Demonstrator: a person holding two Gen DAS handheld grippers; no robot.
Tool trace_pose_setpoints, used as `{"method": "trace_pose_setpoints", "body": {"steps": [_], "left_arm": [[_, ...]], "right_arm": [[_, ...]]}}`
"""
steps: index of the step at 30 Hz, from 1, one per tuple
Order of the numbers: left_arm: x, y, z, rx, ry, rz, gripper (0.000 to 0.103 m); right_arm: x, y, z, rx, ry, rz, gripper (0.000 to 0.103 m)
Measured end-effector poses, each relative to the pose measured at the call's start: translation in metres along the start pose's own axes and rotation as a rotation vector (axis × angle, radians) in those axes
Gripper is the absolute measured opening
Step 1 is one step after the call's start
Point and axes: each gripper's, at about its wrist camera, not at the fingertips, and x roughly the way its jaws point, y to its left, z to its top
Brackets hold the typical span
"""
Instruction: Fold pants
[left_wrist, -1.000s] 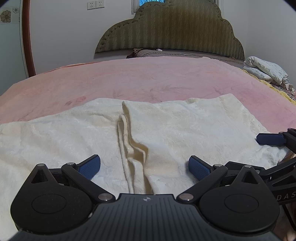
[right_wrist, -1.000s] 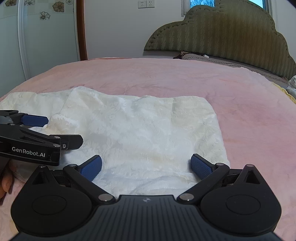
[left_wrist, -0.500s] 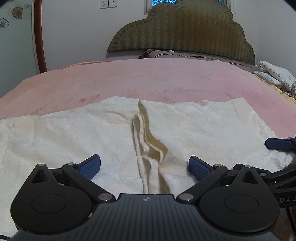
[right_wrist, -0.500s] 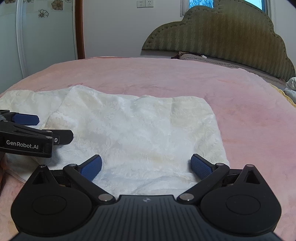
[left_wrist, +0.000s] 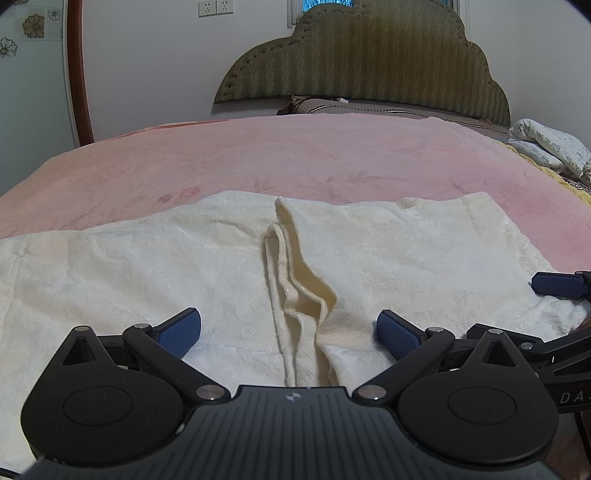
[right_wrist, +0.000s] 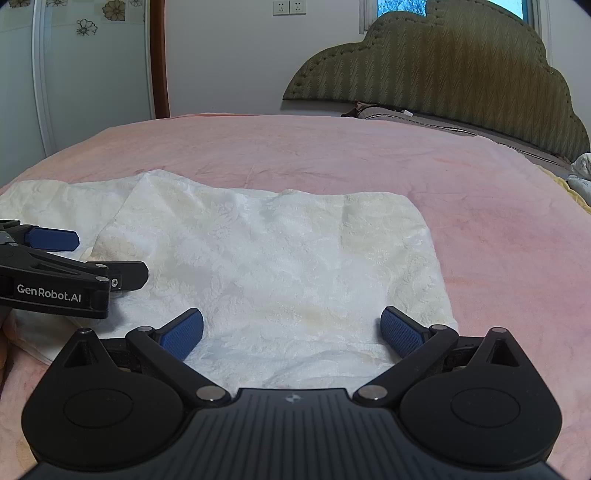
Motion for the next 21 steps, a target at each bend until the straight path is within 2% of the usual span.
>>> {"method": "trace_pose_setpoints", "body": {"steps": [7, 10, 13, 17, 21], "left_arm": [[-0.008, 0.001, -0.002, 0.015, 0.002, 0.0, 0.103], [-0.029, 0.005, -0.005, 0.048, -0.026, 0.017, 0.103], [-0.059, 0.019, -0.011, 0.091, -0.078, 0.067, 0.103], [-0.092, 0.053, -0.025, 0.11, -0.112, 0.213, 0.103], [-0.115, 0.107, -0.034, 0.003, -0.081, 0.322, 0.103]], "right_arm": [[-0.002, 0.004, 0.0, -0.01, 0.001, -0.018, 0.103], [-0.005, 0.008, -0.001, -0.021, -0.007, -0.036, 0.103], [-0.017, 0.022, -0.003, -0.071, -0.072, -0.05, 0.103], [-0.04, 0.064, 0.001, -0.158, -0.199, 0.074, 0.103], [-0.049, 0.122, 0.009, -0.325, -0.248, 0.203, 0.103]]}}
